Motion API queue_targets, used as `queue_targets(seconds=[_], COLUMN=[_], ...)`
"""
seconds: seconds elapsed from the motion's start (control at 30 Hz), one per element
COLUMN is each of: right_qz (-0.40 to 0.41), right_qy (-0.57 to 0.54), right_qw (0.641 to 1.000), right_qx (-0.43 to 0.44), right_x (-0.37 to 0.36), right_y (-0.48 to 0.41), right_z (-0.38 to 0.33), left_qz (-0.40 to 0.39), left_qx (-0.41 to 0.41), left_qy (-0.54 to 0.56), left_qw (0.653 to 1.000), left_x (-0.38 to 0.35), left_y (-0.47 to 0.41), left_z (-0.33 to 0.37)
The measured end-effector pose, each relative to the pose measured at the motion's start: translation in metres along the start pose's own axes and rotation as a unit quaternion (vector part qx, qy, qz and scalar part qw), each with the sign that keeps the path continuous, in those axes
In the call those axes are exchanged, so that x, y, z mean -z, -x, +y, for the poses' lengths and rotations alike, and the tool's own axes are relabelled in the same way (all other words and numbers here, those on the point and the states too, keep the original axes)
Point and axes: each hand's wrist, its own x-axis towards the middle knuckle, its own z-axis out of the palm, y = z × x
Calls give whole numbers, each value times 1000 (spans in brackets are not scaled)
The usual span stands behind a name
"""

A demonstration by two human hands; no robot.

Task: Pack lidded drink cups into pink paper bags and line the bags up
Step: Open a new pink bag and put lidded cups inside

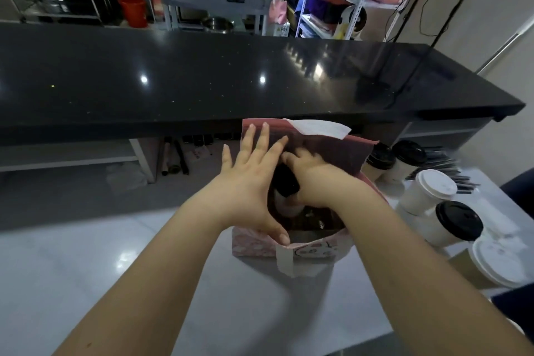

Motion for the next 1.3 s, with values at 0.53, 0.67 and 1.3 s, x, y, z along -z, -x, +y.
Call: queue_targets(seconds=[0.53, 0.67, 1.3], right_qz=[-84, -87, 204], right_qy=[28, 50, -174], right_qw=[992, 992, 960], right_qx=[86, 78, -76], right_x=[-83, -78, 65], right_y=[-7, -6, 110], right_z=[4, 2, 165], left_qz=[32, 60, 255], left_qx=[30, 28, -87], left_qy=[2, 11, -61], left_qw=[999, 998, 961], left_x=[-13, -16, 19], left_y=[12, 19, -92], left_z=[1, 2, 144])
